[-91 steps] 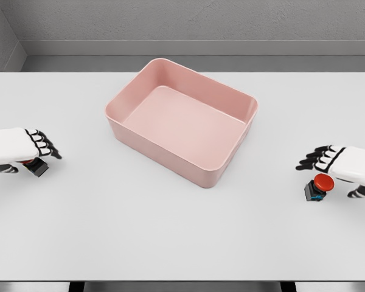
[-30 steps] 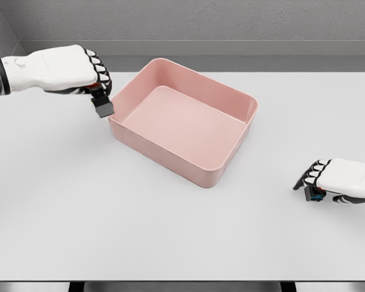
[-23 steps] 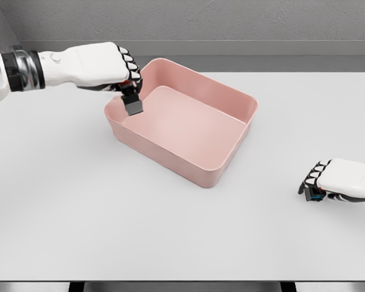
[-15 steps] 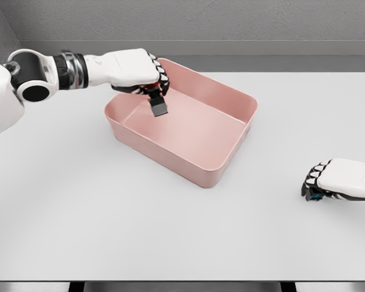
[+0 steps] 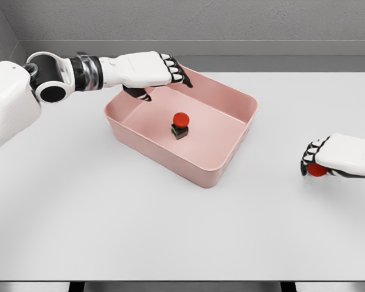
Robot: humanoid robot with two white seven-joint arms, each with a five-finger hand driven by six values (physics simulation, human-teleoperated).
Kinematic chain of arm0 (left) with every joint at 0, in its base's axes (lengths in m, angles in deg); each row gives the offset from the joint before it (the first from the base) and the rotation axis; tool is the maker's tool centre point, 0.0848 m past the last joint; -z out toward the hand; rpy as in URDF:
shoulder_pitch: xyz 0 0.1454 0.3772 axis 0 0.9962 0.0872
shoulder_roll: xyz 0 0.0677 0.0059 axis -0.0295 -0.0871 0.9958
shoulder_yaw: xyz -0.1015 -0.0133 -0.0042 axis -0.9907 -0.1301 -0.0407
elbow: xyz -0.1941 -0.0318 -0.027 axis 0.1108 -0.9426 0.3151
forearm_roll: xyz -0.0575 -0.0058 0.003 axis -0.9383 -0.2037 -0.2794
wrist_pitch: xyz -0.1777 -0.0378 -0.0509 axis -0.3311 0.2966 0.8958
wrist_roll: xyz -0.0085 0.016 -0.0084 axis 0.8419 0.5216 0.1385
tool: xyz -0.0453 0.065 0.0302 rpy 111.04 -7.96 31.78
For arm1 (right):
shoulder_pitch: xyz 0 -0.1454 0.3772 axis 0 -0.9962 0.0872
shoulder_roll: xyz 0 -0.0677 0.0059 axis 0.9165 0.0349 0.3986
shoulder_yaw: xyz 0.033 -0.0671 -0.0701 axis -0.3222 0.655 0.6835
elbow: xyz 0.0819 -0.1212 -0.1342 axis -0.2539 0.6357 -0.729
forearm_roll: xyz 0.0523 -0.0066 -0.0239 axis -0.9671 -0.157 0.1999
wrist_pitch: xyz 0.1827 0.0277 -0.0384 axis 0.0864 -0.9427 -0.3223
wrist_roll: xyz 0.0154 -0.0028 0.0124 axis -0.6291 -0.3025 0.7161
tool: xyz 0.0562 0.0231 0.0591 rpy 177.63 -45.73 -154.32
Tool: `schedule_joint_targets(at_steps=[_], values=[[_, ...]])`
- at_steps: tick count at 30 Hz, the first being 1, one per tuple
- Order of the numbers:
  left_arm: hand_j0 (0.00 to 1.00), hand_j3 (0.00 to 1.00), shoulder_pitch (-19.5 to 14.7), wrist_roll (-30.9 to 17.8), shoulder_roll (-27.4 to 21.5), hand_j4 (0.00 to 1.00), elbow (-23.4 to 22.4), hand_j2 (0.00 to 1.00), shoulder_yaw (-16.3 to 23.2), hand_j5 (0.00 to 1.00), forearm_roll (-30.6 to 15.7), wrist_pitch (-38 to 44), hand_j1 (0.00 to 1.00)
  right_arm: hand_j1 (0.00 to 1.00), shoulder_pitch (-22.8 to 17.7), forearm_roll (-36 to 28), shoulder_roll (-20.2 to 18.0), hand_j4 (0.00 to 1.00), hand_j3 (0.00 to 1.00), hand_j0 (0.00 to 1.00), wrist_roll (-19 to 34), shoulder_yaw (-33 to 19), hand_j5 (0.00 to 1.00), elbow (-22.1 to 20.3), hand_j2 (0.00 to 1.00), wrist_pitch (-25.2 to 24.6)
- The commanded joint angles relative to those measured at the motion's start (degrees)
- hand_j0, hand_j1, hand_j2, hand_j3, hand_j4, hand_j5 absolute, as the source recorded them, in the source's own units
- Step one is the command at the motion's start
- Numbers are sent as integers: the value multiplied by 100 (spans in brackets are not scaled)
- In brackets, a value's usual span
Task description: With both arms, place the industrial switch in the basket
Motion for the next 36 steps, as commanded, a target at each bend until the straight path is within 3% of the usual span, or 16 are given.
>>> schedule_joint_targets(at_steps=[1,3,7,9,11,16,17,19,22,24,28,30,32,36], values=[[100,100,0,4,-111,100,34,100,-17,100,-260,9,100,46,18,-48,188,46,46,46,-3,24,46,10,46,-15],[100,100,-79,13,-576,100,270,100,-17,100,-531,9,100,46,351,-48,232,46,46,46,-3,304,46,10,46,-15],[100,100,-97,66,-2502,100,1141,100,-61,100,-1956,9,100,46,791,-57,486,46,46,46,-3,543,46,10,46,-15],[100,100,-79,74,-3178,100,1141,100,-61,100,-2510,9,100,46,1072,-57,609,46,46,46,-3,657,46,10,46,-15],[100,100,-26,74,-3680,100,1106,100,-61,100,-2659,9,100,46,1450,-57,829,46,46,46,-3,903,46,19,46,-15],[100,100,466,66,-3654,100,1115,100,-17,100,-2607,9,100,46,3295,-57,1628,46,46,46,-3,2344,46,106,46,-15],[100,100,536,66,-3636,100,1097,100,-17,100,-2598,9,100,46,3681,-48,1927,46,46,46,-3,2616,46,238,46,-15],[100,100,677,57,-3627,100,1097,100,-9,100,-2589,9,100,46,4043,4,2472,46,46,46,-3,2854,46,756,46,-15],[100,100,861,57,-3557,100,1088,100,-9,100,-2457,9,100,55,4122,31,2666,55,55,55,-3,2863,55,1126,55,-15],[100,100,958,48,-3487,100,1080,100,-9,100,-2387,9,100,55,4114,40,2640,55,55,55,-3,2837,55,1442,55,-15],[100,100,1072,48,-3223,100,939,100,0,100,-2141,9,100,56,4122,83,2675,56,56,56,-3,2819,56,1609,56,-15],[100,100,1090,48,-3118,100,842,100,0,100,-2141,9,100,68,4122,127,2754,68,68,68,-3,2819,68,1697,68,-15],[100,100,1090,48,-3126,100,842,100,0,100,-2141,9,100,100,4122,145,2816,100,100,100,-3,2828,100,1715,100,-15],[100,100,1099,39,-3118,100,842,100,0,100,-2132,9,100,100,4122,198,2816,100,100,100,-3,2837,100,1706,100,-15]])
